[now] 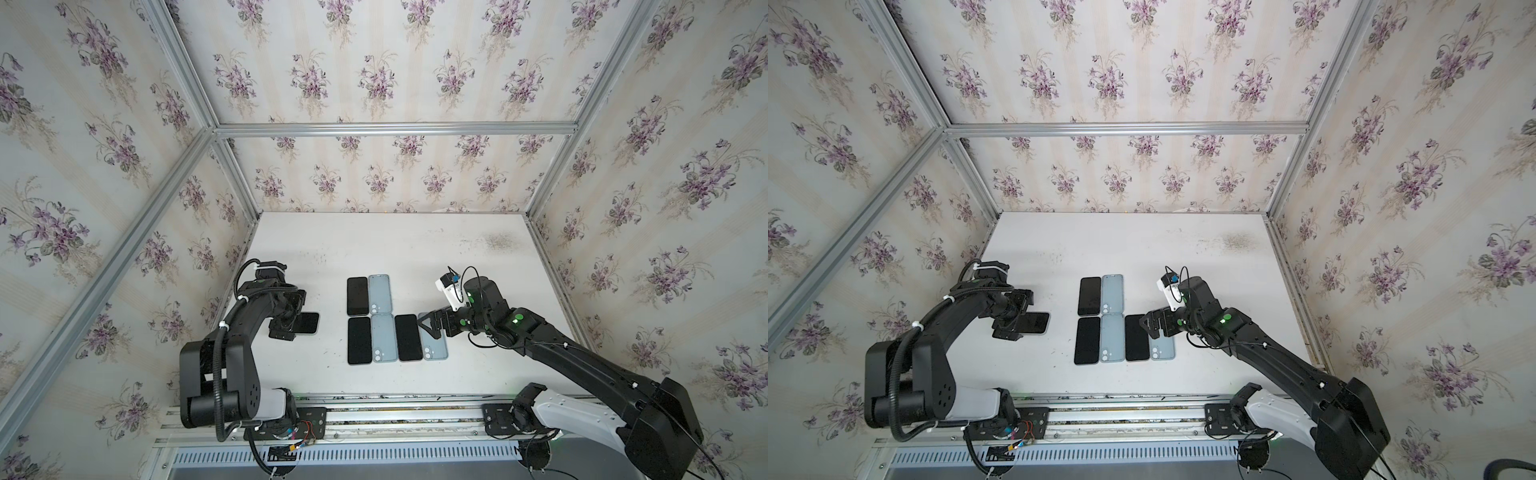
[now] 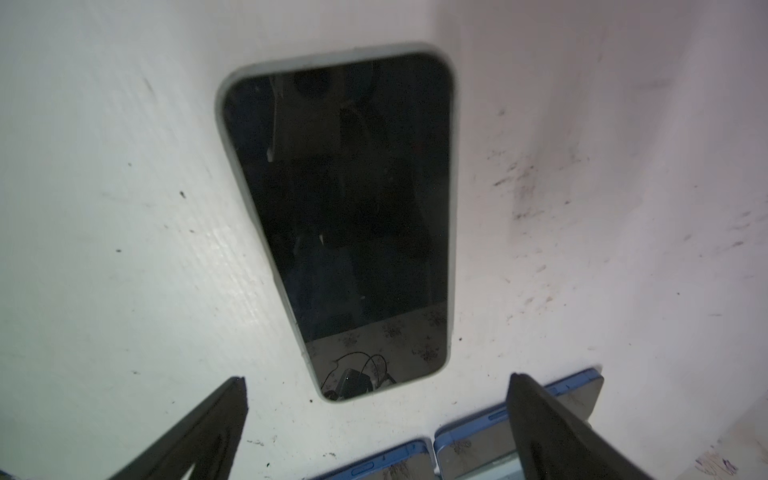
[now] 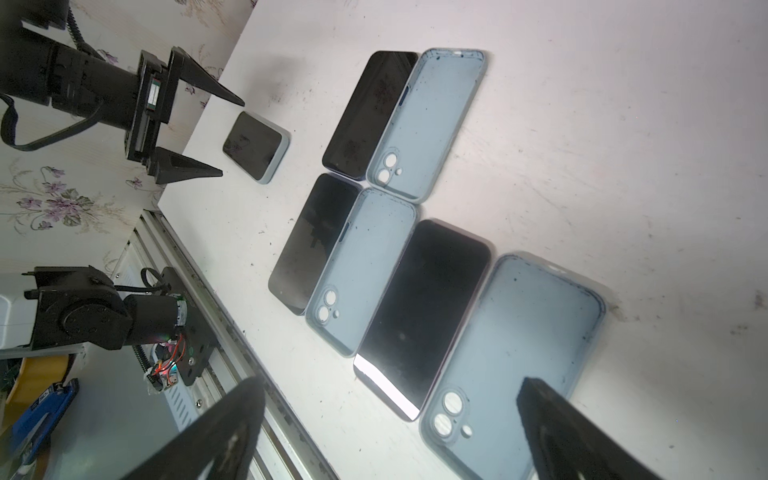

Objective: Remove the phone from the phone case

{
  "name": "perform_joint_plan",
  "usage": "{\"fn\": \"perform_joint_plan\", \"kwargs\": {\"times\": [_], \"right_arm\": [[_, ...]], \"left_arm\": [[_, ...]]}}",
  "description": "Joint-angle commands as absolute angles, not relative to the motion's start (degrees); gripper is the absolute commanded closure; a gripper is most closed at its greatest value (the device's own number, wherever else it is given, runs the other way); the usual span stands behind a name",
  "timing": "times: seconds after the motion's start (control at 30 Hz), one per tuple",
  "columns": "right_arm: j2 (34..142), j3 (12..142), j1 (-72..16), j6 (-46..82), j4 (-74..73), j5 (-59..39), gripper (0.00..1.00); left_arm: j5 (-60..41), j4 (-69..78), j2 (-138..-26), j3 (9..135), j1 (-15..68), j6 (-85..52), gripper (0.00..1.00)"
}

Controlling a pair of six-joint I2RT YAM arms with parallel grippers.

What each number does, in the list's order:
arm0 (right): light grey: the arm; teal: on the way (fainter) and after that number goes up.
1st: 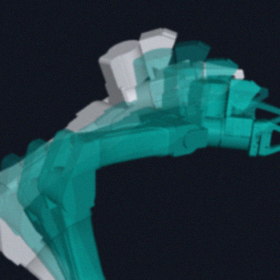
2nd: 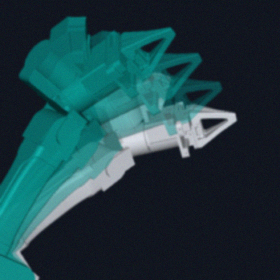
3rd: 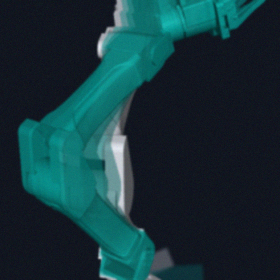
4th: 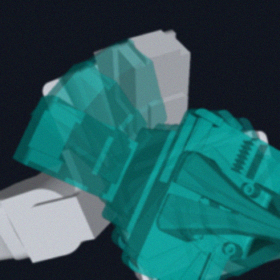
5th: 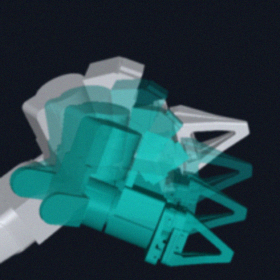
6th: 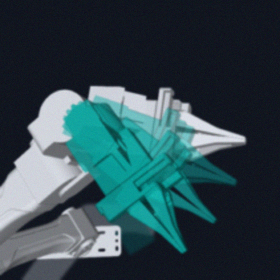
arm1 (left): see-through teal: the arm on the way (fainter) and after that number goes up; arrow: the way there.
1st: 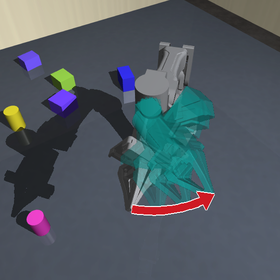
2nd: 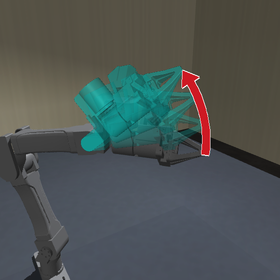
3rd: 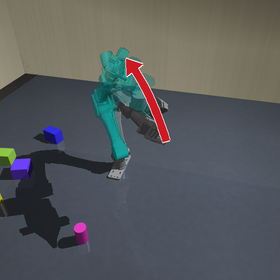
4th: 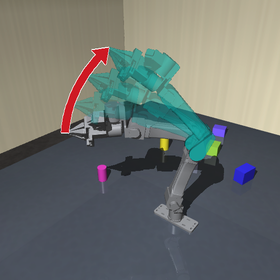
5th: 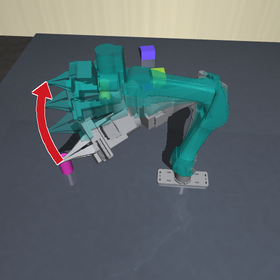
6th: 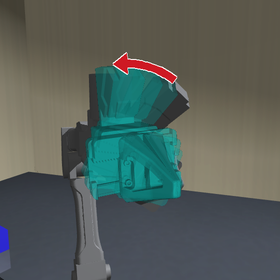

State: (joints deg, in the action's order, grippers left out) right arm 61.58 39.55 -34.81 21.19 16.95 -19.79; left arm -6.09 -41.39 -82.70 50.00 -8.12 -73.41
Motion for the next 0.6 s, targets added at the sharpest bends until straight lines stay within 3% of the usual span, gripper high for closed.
{"fn": "perform_joint_plan", "kwargs": {"times": [0.0,0.57], "right_arm": [[61.9,39.1,-34.8,21.9,14.2,-20.7,0.00],[65.0,37.7,-34.8,23.2,10.6,-22.9,0.00]], "left_arm": [[-4.9,-41.8,-85.1,51.4,-8.3,-75.3,0.00],[-4.3,-40.4,-93.2,54.2,-8.4,-74.5,0.00]]}}
